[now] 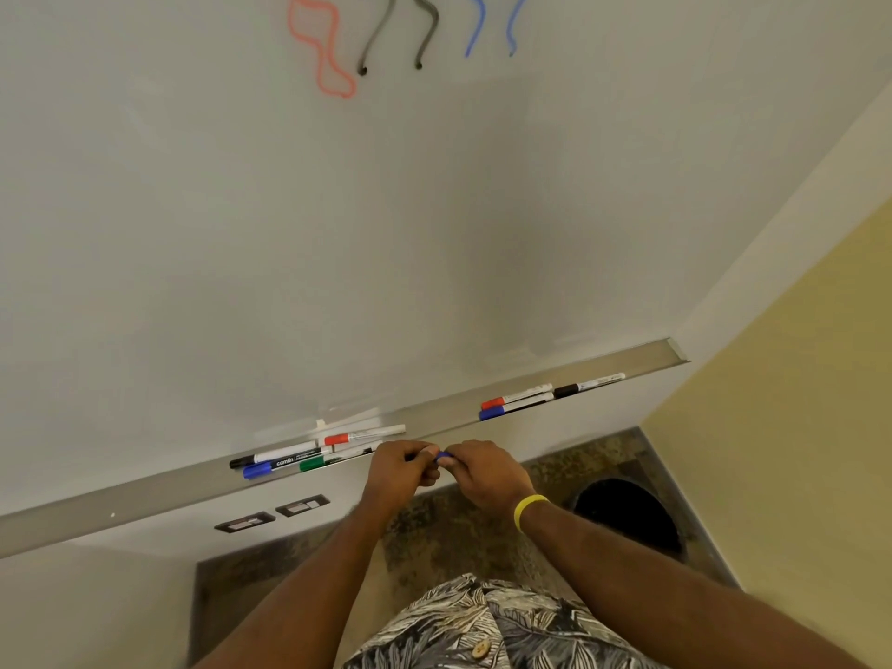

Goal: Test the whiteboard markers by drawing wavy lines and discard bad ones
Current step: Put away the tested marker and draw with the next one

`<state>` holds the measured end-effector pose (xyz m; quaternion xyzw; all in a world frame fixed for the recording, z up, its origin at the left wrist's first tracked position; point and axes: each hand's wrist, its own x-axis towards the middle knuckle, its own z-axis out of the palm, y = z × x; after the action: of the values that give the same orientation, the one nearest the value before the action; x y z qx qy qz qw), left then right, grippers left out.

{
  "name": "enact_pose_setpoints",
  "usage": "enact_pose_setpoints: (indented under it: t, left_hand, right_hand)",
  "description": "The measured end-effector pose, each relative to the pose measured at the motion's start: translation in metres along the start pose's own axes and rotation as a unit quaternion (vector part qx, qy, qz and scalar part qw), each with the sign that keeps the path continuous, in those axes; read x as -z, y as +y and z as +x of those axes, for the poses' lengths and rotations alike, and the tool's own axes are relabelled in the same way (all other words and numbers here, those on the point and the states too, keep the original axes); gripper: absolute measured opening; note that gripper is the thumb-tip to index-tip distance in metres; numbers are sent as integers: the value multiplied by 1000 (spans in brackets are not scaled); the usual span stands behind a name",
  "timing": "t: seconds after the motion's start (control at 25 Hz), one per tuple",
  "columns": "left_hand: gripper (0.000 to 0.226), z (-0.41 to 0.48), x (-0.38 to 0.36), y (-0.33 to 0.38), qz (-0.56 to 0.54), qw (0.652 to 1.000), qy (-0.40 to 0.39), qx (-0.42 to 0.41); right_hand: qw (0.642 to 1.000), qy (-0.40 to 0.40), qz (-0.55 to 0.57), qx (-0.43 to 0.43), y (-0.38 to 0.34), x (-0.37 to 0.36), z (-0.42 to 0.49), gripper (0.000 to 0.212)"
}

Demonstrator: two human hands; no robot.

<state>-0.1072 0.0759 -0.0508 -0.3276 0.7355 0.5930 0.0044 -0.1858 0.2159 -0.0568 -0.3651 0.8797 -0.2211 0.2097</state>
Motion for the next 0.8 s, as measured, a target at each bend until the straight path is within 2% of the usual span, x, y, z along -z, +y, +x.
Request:
enact_pose_setpoints:
  t: [0.16,0.28,0.44,0.8]
  left_hand:
    - [17,7,17,-6,-41,999,36,6]
    - [18,22,29,-13,47,997,53,-11]
    - [18,42,14,0,203,976,68,-49]
    - [12,81,-8,6,322,945,32,-42]
  right_hand:
    - [993,17,75,-88,24,9,-3,38]
    - [982,9,155,-109,39,16,-9,33]
    - [969,25,221,-110,30,22,-6,25]
    - [959,93,255,-82,22,53,-5,22]
